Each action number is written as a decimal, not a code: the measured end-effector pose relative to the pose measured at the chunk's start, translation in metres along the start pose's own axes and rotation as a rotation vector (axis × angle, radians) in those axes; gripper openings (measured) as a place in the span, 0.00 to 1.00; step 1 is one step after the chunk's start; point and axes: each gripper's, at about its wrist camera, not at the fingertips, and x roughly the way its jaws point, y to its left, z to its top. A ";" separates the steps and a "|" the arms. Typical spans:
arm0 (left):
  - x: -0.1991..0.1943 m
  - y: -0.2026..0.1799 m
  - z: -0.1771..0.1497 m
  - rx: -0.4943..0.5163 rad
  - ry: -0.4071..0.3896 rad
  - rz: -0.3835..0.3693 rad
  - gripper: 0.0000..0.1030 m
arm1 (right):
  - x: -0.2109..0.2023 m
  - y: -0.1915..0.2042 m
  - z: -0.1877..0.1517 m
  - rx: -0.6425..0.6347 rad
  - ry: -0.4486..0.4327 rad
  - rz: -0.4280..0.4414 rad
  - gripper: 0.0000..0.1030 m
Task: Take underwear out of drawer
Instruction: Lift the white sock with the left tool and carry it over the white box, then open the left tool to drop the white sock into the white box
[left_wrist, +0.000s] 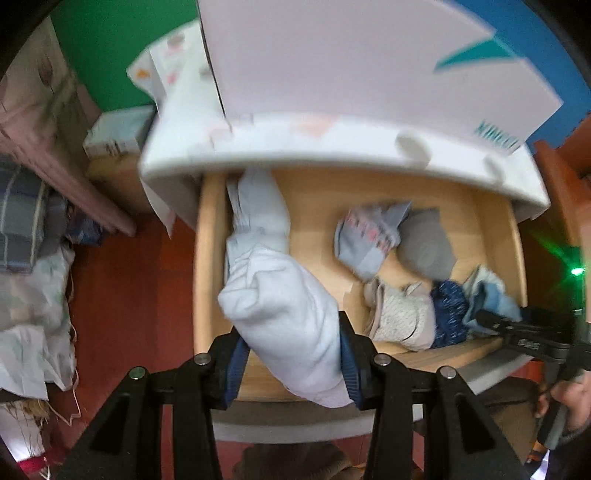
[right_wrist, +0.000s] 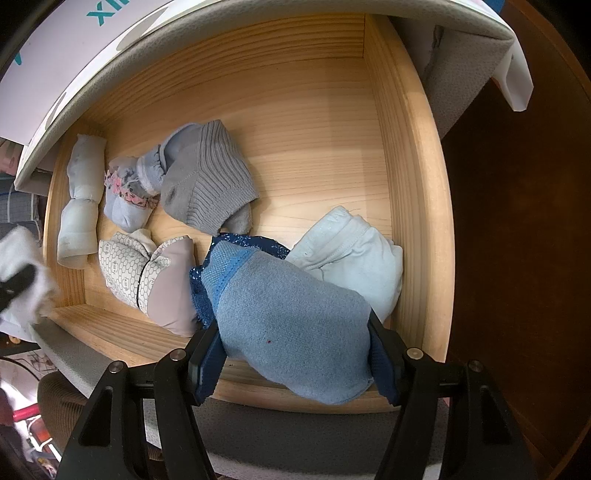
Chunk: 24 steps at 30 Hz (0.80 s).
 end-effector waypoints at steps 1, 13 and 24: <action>-0.011 0.001 0.004 0.010 -0.028 0.003 0.43 | 0.000 0.000 0.000 -0.001 0.000 -0.001 0.62; -0.142 0.002 0.078 0.068 -0.351 0.038 0.43 | 0.000 0.005 0.001 -0.004 0.002 -0.009 0.62; -0.129 -0.019 0.162 0.098 -0.388 0.112 0.43 | 0.001 0.005 0.001 -0.005 0.002 -0.005 0.62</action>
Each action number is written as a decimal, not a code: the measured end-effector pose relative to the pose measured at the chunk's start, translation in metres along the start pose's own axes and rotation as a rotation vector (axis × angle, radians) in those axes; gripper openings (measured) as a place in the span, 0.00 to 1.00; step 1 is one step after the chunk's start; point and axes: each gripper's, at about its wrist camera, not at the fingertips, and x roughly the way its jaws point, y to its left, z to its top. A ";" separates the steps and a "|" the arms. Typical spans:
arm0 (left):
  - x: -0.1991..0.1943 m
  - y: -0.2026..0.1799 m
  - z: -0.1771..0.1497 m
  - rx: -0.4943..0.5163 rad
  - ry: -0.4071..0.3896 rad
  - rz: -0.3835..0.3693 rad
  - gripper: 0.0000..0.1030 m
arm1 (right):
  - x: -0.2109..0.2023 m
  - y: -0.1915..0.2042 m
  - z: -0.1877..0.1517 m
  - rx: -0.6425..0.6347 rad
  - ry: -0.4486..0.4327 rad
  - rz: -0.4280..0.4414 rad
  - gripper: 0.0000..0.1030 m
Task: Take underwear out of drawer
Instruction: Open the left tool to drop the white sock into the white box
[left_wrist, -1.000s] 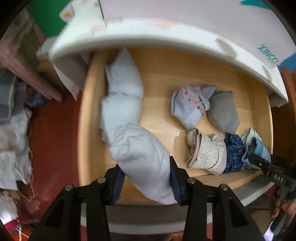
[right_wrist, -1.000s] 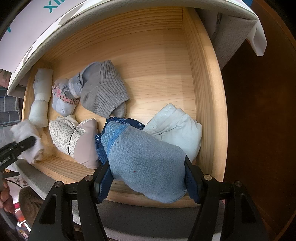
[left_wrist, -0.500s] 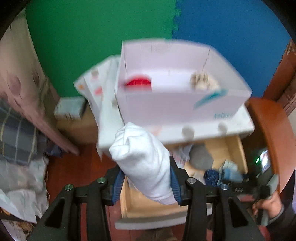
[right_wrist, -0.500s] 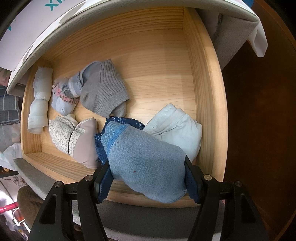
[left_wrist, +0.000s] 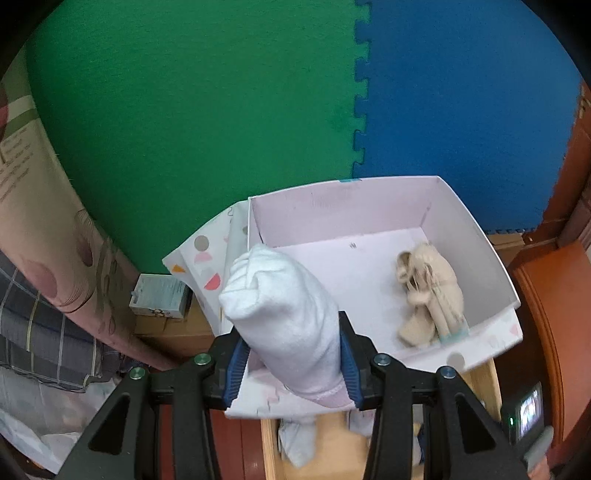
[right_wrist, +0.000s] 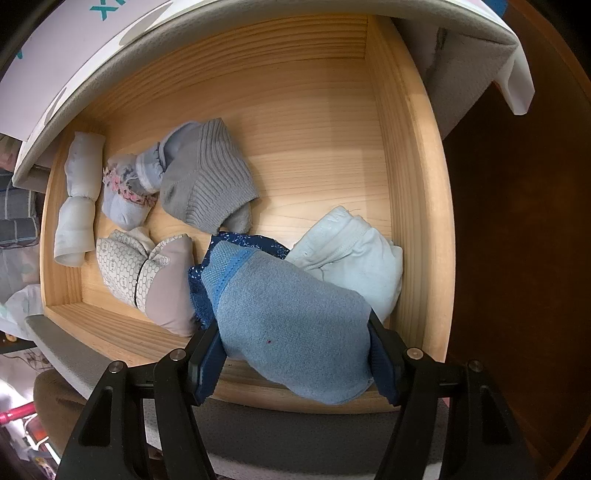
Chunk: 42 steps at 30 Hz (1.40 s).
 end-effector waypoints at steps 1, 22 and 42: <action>0.006 -0.001 0.004 -0.005 0.003 0.000 0.43 | 0.000 0.000 0.000 0.003 0.000 0.006 0.62; 0.084 -0.018 -0.002 0.010 0.139 0.028 0.51 | 0.002 0.000 0.000 -0.004 0.004 -0.003 0.63; 0.006 0.002 -0.061 -0.019 0.042 0.033 0.54 | 0.007 0.008 0.002 -0.018 0.007 -0.032 0.63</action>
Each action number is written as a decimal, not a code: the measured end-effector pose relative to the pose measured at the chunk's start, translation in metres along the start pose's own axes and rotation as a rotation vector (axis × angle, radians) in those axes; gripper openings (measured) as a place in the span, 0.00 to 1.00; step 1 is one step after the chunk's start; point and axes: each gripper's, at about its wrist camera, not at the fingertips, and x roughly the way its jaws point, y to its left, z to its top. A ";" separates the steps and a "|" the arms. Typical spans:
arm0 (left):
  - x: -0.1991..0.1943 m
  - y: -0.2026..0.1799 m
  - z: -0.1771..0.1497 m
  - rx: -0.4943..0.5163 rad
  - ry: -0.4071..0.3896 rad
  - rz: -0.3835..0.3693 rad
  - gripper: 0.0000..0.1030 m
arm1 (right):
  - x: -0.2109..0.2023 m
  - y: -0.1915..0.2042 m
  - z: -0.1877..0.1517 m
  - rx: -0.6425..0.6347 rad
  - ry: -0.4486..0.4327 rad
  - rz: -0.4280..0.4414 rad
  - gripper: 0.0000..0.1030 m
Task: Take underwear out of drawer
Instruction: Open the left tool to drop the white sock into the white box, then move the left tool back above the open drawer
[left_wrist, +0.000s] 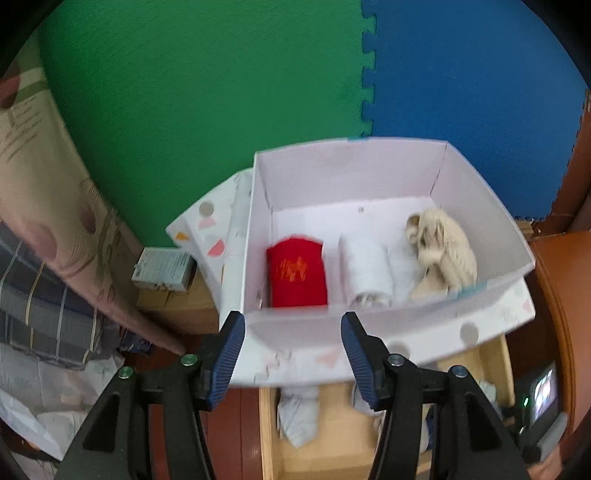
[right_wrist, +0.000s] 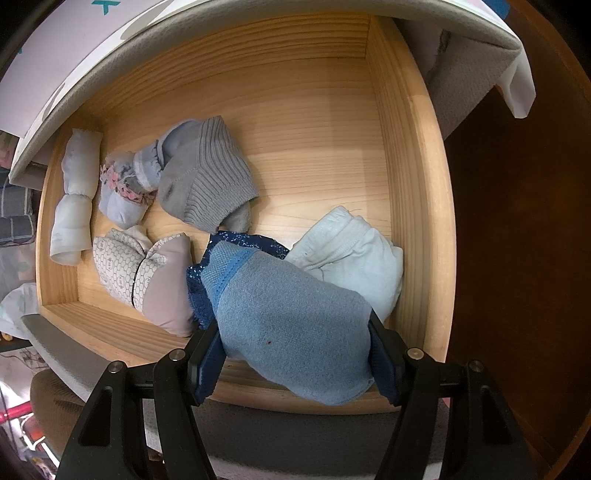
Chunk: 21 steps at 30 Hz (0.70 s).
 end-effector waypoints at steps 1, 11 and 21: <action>-0.001 0.000 -0.012 0.002 0.001 0.006 0.54 | 0.000 0.001 0.000 -0.004 0.000 -0.004 0.63; 0.036 -0.014 -0.128 -0.020 0.126 0.041 0.54 | 0.003 0.014 -0.003 -0.040 -0.009 -0.039 0.61; 0.073 -0.025 -0.185 -0.074 0.199 0.036 0.54 | 0.001 0.020 -0.003 -0.046 -0.027 -0.053 0.60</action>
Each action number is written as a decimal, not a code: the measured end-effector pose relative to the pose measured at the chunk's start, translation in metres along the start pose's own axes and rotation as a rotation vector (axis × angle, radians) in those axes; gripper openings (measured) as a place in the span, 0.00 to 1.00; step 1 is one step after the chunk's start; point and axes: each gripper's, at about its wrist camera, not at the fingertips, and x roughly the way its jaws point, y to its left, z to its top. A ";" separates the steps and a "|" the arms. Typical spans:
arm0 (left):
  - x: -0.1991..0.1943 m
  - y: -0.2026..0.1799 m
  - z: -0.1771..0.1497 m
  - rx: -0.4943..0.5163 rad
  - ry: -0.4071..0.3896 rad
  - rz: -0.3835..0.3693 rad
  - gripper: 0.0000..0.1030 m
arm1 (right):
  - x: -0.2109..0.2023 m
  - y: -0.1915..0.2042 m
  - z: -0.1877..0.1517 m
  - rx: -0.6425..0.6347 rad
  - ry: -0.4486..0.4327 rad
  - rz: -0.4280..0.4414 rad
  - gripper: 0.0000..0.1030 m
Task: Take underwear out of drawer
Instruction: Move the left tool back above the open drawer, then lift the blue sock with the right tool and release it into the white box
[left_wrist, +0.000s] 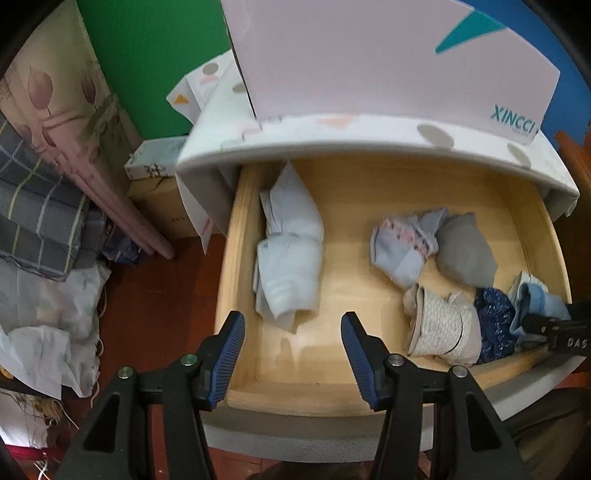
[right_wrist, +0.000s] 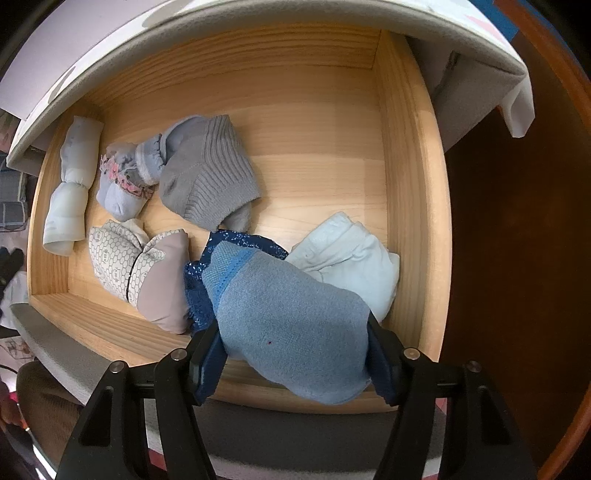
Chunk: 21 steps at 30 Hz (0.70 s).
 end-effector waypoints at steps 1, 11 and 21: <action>0.004 -0.001 -0.003 -0.002 0.014 -0.005 0.54 | -0.001 -0.001 0.000 0.002 -0.004 0.000 0.60; 0.007 0.009 -0.005 -0.043 0.006 -0.060 0.54 | -0.011 -0.012 0.002 0.035 -0.041 0.030 0.60; 0.008 0.008 -0.004 -0.028 0.006 -0.052 0.54 | -0.057 -0.003 0.020 -0.002 -0.079 0.017 0.59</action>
